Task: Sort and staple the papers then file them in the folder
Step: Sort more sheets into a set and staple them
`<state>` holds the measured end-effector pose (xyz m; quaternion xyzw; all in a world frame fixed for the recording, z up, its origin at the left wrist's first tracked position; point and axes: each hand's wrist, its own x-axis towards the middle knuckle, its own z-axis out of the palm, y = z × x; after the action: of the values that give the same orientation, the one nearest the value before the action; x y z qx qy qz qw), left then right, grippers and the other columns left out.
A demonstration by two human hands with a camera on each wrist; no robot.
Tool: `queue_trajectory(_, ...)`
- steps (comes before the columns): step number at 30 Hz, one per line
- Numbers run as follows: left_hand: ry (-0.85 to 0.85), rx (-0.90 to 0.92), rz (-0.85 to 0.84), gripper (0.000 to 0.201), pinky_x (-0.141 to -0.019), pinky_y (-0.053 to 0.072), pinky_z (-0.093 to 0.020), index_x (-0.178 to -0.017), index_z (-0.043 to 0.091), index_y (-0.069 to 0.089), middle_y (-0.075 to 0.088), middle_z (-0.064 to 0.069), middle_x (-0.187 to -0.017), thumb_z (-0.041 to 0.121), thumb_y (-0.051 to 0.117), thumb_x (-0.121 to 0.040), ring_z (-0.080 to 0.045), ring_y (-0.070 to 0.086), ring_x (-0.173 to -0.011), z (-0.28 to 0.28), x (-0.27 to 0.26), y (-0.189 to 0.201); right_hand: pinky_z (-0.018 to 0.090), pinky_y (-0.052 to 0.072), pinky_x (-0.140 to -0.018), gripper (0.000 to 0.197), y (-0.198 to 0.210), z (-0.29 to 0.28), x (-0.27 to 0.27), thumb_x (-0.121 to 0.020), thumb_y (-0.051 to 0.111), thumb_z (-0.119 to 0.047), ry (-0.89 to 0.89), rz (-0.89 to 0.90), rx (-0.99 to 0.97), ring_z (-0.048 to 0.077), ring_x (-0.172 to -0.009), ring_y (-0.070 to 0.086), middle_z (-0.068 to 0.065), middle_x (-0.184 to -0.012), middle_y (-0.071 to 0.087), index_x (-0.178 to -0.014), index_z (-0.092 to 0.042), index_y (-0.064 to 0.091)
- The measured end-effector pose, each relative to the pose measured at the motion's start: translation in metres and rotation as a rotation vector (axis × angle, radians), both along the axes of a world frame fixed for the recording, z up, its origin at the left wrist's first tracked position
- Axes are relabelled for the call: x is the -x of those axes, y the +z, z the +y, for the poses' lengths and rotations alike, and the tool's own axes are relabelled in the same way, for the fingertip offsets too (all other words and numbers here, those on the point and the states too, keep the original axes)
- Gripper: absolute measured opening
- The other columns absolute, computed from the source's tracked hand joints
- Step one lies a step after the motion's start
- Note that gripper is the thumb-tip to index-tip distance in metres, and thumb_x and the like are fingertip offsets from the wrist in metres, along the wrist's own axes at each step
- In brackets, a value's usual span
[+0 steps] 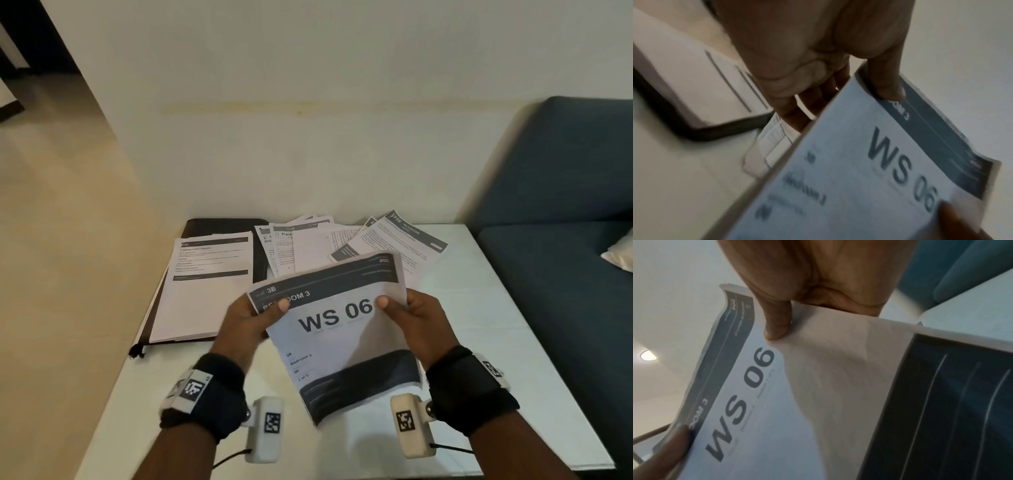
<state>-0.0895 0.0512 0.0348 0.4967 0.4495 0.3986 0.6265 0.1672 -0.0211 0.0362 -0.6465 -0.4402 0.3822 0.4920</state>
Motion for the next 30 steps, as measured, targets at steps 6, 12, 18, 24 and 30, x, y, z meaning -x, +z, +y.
queue_trajectory(6, 0.078, 0.062, -0.053, 0.023, -0.073, 0.06, -0.033, -0.113, 0.011, 0.065, 0.076, -0.005, -0.099, 0.015, 0.066, -0.09, -0.025, 0.072, -0.094, -0.014, -0.035, -0.017, 0.029, 0.059, -0.073, 0.011, -0.021, -0.005, 0.006, -0.094, 0.063, -0.017, -0.156, 0.154, -0.073, 0.015, -0.086, 0.07, -0.002, -0.091, 0.076, -0.097, -0.015, 0.073)
queue_trajectory(12, 0.164, -0.14, -0.066, 0.03, -0.082, 0.058, -0.028, -0.108, 0.025, 0.067, 0.074, 0.002, -0.106, 0.031, 0.069, -0.078, -0.012, 0.07, -0.098, -0.011, -0.044, -0.021, 0.024, 0.057, -0.069, 0.015, -0.03, -0.009, 0.016, -0.095, 0.059, -0.016, -0.218, 0.204, -0.206, 0.009, -0.087, 0.069, 0.002, -0.095, 0.075, -0.104, -0.01, 0.07)
queue_trajectory(18, 0.035, -0.096, 0.115, 0.021, -0.085, 0.055, -0.024, -0.101, 0.031, 0.067, 0.074, 0.018, -0.096, 0.013, 0.066, -0.092, -0.01, 0.067, -0.102, -0.023, -0.042, -0.057, 0.044, 0.058, -0.087, 0.016, -0.066, -0.017, 0.013, -0.092, 0.066, -0.016, -0.223, 0.236, -0.01, 0.023, -0.1, 0.068, 0.002, -0.102, 0.074, -0.105, -0.023, 0.069)
queue_trajectory(24, 0.073, -0.045, 0.06, 0.012, -0.074, 0.057, -0.021, -0.102, 0.027, 0.067, 0.074, 0.011, -0.097, 0.02, 0.064, -0.093, -0.008, 0.07, -0.092, -0.014, -0.049, -0.056, 0.038, 0.058, -0.081, 0.012, -0.064, -0.012, 0.013, -0.092, 0.065, -0.017, -0.268, 0.261, -0.044, 0.02, -0.094, 0.07, 0.0, -0.097, 0.075, -0.096, -0.026, 0.071)
queue_trajectory(30, 0.037, 0.077, 0.151, 0.022, -0.09, 0.057, -0.041, -0.111, 0.025, 0.063, 0.072, 0.001, -0.108, 0.033, 0.067, -0.091, -0.023, 0.067, -0.103, -0.023, -0.046, -0.081, 0.024, 0.053, -0.077, 0.013, -0.089, -0.022, 0.021, -0.096, 0.06, -0.017, -0.229, 0.222, 0.074, 0.017, -0.095, 0.066, -0.005, -0.095, 0.07, -0.094, -0.028, 0.064)
